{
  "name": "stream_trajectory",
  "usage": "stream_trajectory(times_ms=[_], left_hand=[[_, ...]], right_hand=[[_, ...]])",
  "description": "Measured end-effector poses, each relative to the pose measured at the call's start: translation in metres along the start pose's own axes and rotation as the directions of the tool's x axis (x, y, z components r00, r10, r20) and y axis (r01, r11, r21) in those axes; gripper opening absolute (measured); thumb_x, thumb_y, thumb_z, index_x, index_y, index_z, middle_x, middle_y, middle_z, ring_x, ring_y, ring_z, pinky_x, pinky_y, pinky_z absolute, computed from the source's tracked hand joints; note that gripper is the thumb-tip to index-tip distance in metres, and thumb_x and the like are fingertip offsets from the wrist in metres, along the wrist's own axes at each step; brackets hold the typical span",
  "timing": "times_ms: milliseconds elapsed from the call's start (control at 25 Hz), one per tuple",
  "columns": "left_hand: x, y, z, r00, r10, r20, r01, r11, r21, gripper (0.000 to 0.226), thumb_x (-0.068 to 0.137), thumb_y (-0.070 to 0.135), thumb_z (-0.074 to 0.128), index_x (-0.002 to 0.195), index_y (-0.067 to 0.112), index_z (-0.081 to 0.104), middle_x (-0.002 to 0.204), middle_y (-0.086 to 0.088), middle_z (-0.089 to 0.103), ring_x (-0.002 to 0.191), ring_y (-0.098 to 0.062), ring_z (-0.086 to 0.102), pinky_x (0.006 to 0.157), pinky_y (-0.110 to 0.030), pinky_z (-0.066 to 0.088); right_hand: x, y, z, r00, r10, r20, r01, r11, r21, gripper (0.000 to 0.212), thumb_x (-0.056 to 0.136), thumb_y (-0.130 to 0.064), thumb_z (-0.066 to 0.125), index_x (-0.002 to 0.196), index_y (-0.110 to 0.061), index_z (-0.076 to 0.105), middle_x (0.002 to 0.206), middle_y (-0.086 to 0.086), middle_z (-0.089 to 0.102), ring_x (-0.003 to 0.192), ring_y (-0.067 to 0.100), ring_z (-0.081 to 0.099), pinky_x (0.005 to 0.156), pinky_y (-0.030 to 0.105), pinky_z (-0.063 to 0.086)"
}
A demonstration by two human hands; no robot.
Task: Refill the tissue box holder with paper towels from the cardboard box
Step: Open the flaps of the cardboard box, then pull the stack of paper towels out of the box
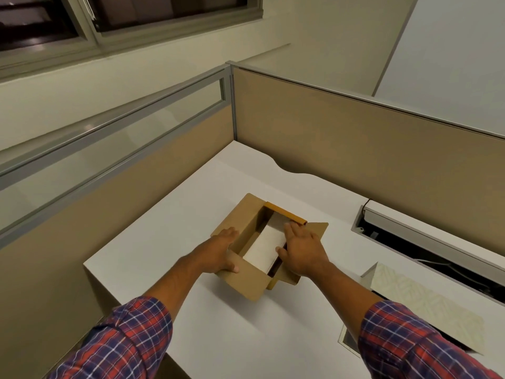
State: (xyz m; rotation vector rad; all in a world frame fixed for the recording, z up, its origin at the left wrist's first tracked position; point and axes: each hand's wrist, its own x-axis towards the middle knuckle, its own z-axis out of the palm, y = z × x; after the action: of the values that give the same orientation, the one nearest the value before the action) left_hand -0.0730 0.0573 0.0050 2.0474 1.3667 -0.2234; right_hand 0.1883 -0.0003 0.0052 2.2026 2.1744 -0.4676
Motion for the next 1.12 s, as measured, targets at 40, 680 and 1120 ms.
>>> stream_trajectory(times_ms=[40, 680, 1120], left_hand=[[0.001, 0.000, 0.002, 1.000, -0.004, 0.000, 0.004, 1.000, 0.019, 0.116, 0.085, 0.040, 0.086, 0.170, 0.025, 0.008, 0.180, 0.003, 0.008, 0.165, -0.027, 0.018, 0.129, -0.046, 0.029], [0.012, -0.008, 0.031, 0.992, 0.015, -0.125, 0.005, 0.987, 0.159, 0.107, 0.092, 0.047, 0.076, 0.170, 0.024, 0.006, 0.180, 0.006, 0.004, 0.165, -0.024, 0.018, 0.127, -0.044, 0.035], [0.025, 0.055, 0.017, 0.957, 0.088, -0.278, -0.045, 0.986, 0.159, 0.081, 0.101, 0.061, 0.053, 0.166, 0.018, 0.029, 0.179, -0.004, 0.014, 0.166, -0.024, 0.013, 0.130, -0.042, 0.025]], right_hand=[[0.004, 0.002, 0.000, 1.000, 0.017, -0.022, -0.017, 1.000, 0.015, 0.080, 0.104, -0.055, 0.041, 0.165, -0.011, 0.015, 0.175, 0.013, 0.015, 0.161, 0.034, 0.016, 0.128, 0.051, 0.021], [0.059, 0.026, 0.012, 0.980, 0.196, 0.039, -0.199, 0.972, 0.123, 0.082, 0.103, -0.066, 0.031, 0.162, -0.010, 0.021, 0.172, 0.014, 0.026, 0.157, 0.036, 0.026, 0.129, 0.054, 0.023], [0.024, 0.032, 0.015, 0.988, 0.070, -0.137, -0.051, 0.989, 0.135, 0.078, 0.103, -0.061, 0.033, 0.161, -0.011, 0.023, 0.170, 0.014, 0.026, 0.156, 0.034, 0.026, 0.129, 0.052, 0.016]])
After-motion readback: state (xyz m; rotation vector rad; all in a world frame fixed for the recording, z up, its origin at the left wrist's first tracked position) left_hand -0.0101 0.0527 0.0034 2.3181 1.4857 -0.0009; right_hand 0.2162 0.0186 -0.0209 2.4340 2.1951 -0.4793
